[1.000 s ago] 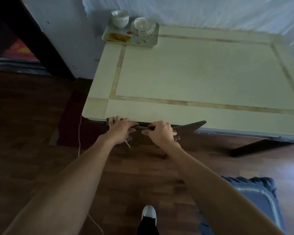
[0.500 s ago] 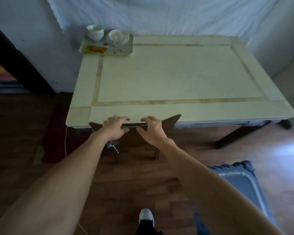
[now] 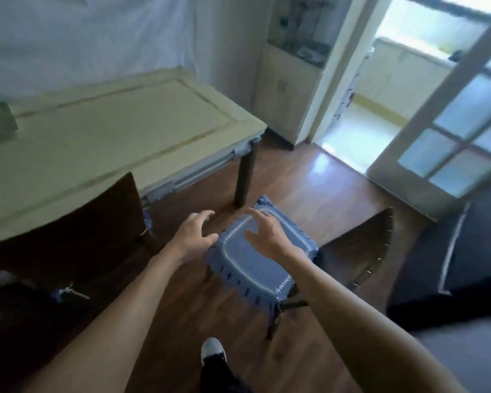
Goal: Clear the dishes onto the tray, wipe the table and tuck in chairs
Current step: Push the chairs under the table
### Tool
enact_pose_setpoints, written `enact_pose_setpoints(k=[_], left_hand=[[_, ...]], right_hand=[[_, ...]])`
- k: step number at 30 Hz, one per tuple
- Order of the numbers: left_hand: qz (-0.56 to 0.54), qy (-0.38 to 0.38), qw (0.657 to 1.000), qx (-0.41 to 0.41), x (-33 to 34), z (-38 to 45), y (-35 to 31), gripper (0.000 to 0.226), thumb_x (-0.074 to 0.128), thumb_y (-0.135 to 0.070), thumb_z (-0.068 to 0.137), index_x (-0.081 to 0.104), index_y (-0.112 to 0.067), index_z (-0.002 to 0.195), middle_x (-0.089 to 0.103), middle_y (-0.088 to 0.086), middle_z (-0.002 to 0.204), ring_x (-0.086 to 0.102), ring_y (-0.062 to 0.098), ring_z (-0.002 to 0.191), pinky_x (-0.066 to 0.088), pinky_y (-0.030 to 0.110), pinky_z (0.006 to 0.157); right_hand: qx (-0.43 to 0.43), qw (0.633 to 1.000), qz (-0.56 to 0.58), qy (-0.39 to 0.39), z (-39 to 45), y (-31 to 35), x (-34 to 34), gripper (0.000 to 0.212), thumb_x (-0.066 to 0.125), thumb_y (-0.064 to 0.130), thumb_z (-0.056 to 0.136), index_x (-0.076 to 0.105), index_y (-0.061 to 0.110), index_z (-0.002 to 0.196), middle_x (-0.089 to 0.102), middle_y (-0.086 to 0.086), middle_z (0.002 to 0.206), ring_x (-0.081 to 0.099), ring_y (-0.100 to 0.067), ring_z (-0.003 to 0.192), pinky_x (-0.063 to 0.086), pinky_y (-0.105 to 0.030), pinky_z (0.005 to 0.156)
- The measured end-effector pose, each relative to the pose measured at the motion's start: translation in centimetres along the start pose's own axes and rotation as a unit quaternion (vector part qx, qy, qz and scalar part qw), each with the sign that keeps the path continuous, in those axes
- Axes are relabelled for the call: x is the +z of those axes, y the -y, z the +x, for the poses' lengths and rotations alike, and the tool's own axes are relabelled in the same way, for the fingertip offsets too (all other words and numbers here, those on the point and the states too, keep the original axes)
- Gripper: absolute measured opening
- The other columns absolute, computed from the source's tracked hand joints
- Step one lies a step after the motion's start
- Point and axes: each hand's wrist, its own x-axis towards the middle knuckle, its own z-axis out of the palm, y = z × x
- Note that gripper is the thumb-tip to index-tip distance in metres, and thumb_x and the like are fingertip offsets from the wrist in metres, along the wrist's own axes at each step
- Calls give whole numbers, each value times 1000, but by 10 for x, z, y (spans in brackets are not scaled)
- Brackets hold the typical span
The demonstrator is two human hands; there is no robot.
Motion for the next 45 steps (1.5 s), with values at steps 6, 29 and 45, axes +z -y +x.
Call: enact_pose_setpoints(k=[6,29,45], left_hand=[[23,122,990,62,124,-16,-93,62,69,-24,87,44,-16,143,54,9,133,53,21,123,38,29,103],[349,174,920,31,384,53,-241,48,48,-13,88,35,-22,133,65,9,119,64,38,107,50,46,82],[278,36,952,-120,260,125,-142,61,44,1,88,38,-36,136,67,3,116,65,30,105,46,41,86]], right_hand=[[126,988,-1,-87,-111,-140,-79,54,56,4,86,55,13,139,54,-13,140,47,-30,133,37,-37,111],[-99,919,-323,206,-18,-402,-206,33,58,22,96,61,27,128,53,-1,129,26,-28,139,10,-80,104],[-153,904,-337,214,126,-284,-137,15,57,26,97,57,19,111,58,-3,115,38,-30,125,5,-92,91]])
